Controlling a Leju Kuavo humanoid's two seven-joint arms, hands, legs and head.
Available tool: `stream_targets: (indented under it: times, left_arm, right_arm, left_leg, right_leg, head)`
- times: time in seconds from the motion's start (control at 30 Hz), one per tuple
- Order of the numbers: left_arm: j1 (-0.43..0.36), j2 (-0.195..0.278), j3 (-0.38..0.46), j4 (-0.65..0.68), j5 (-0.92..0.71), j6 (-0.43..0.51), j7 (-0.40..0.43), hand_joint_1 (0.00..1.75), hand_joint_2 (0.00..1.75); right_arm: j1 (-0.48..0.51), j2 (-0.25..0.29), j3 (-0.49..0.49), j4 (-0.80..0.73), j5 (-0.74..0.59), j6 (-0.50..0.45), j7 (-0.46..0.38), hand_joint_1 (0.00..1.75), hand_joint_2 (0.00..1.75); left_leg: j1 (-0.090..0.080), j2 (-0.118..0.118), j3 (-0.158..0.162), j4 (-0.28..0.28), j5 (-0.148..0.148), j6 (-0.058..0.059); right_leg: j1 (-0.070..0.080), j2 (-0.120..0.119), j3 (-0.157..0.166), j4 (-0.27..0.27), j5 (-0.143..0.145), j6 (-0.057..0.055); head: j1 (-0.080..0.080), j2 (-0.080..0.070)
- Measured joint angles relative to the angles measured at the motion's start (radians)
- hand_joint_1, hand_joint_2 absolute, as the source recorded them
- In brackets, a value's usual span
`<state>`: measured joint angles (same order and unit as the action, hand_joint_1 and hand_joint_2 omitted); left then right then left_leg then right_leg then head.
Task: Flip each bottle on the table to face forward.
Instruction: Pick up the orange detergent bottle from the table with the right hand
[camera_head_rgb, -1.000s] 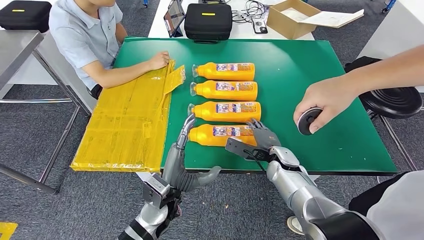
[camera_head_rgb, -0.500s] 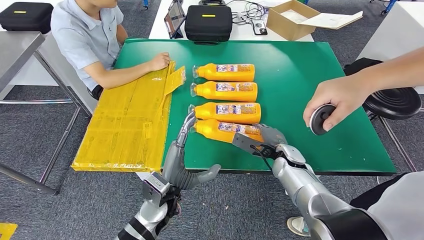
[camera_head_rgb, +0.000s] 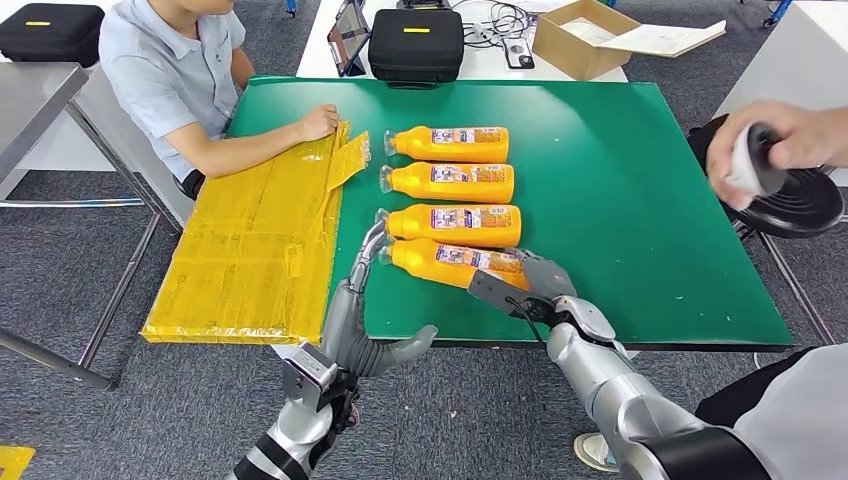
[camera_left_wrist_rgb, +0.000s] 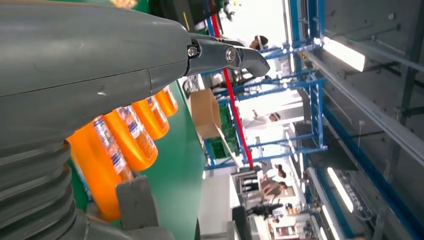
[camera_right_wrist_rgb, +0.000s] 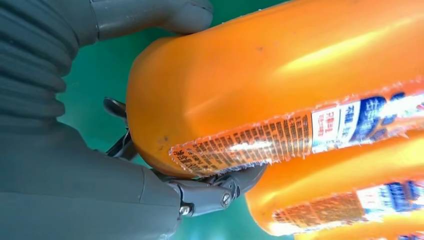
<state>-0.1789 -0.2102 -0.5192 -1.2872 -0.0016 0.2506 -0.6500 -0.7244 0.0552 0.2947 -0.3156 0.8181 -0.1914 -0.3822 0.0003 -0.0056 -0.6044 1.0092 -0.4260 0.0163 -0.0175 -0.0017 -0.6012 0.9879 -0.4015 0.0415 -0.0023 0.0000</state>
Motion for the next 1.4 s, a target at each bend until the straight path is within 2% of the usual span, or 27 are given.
stream_targets:
  times: [0.07,0.2,0.27,0.33,0.53,0.63,0.77,0.9,1.1,1.27,1.4]
  left_arm:
    - [0.007,-0.003,0.015,-0.011,0.020,0.036,0.004,0.00,1.75]
    - [0.042,-0.021,0.087,-0.050,0.127,0.130,0.038,0.00,1.75]
    - [0.059,-0.024,0.120,-0.066,0.172,0.145,0.051,0.00,1.75]
    - [0.075,-0.025,0.145,-0.080,0.198,0.149,0.055,0.00,1.75]
    - [0.123,-0.026,0.200,-0.124,0.258,0.147,0.057,0.00,1.75]
    - [0.149,-0.026,0.218,-0.149,0.313,0.114,0.079,0.00,1.75]
    - [0.184,-0.025,0.240,-0.172,0.415,0.006,0.148,0.00,1.75]
    - [0.203,-0.018,0.243,-0.165,0.462,-0.160,0.221,0.00,1.75]
    - [0.213,-0.010,0.224,-0.108,0.502,-0.283,0.260,0.00,1.75]
    - [0.211,-0.008,0.211,-0.086,0.504,-0.297,0.260,0.00,1.75]
    - [0.210,-0.008,0.207,-0.080,0.497,-0.291,0.258,0.00,1.75]
  right_arm:
    - [0.013,0.006,-0.022,-0.006,-0.054,-0.007,-0.059,1.75,1.75]
    - [0.075,0.031,-0.102,-0.050,-0.222,-0.012,-0.233,1.75,1.75]
    - [0.110,0.043,-0.132,-0.087,-0.278,-0.009,-0.286,1.75,1.75]
    - [0.144,0.052,-0.151,-0.126,-0.315,-0.001,-0.306,1.75,1.75]
    - [0.245,0.070,-0.176,-0.277,-0.424,0.022,-0.315,1.75,1.75]
    - [0.294,0.074,-0.177,-0.359,-0.470,0.015,-0.316,1.75,1.75]
    - [0.363,0.075,-0.176,-0.474,-0.515,-0.004,-0.315,1.75,1.75]
    - [0.423,0.075,-0.156,-0.584,-0.540,0.012,-0.303,1.75,1.75]
    - [0.498,0.082,-0.058,-0.701,-0.542,0.113,-0.293,1.75,1.75]
    - [0.545,0.105,0.063,-0.744,-0.519,0.131,-0.284,1.75,1.75]
    - [0.554,0.113,0.124,-0.750,-0.517,0.129,-0.283,1.75,1.75]
  left_leg:
    - [0.000,0.000,0.000,0.000,0.000,0.000]
    - [0.000,0.000,-0.002,0.000,0.000,0.000]
    - [0.001,-0.001,-0.003,0.000,0.000,0.000]
    - [0.001,-0.001,-0.004,0.000,0.000,0.000]
    - [0.001,-0.001,-0.007,0.000,0.000,0.000]
    - [0.001,-0.001,-0.008,0.000,0.000,0.000]
    - [0.001,-0.002,-0.008,0.000,0.000,0.000]
    - [0.001,-0.001,-0.009,0.000,-0.001,0.000]
    - [0.001,-0.001,-0.009,0.000,-0.001,0.000]
    - [0.001,-0.001,-0.009,0.000,-0.001,0.000]
    - [0.001,-0.001,-0.009,0.000,-0.001,0.000]
  right_leg:
    - [0.000,0.000,0.000,0.000,0.000,0.000]
    - [0.000,0.000,-0.002,0.000,0.000,0.000]
    - [0.000,0.000,-0.003,0.000,0.000,0.000]
    - [0.000,0.000,-0.003,0.000,-0.001,0.001]
    - [0.000,0.000,-0.006,0.000,-0.001,0.001]
    - [0.000,0.000,-0.007,0.000,-0.001,0.001]
    - [0.000,0.000,-0.008,0.000,-0.001,0.001]
    - [0.000,0.000,-0.009,0.000,-0.001,0.000]
    - [0.000,0.000,-0.009,0.000,-0.001,0.000]
    - [0.000,0.000,-0.009,0.000,-0.001,0.000]
    - [0.000,0.000,-0.009,0.000,-0.001,0.000]
  head:
    - [0.000,0.000]
    - [0.000,0.000]
    - [0.000,0.000]
    - [0.000,0.000]
    - [0.000,0.000]
    - [0.000,0.000]
    - [0.000,0.000]
    - [0.000,0.000]
    - [0.000,0.000]
    - [0.000,0.000]
    - [0.000,0.000]
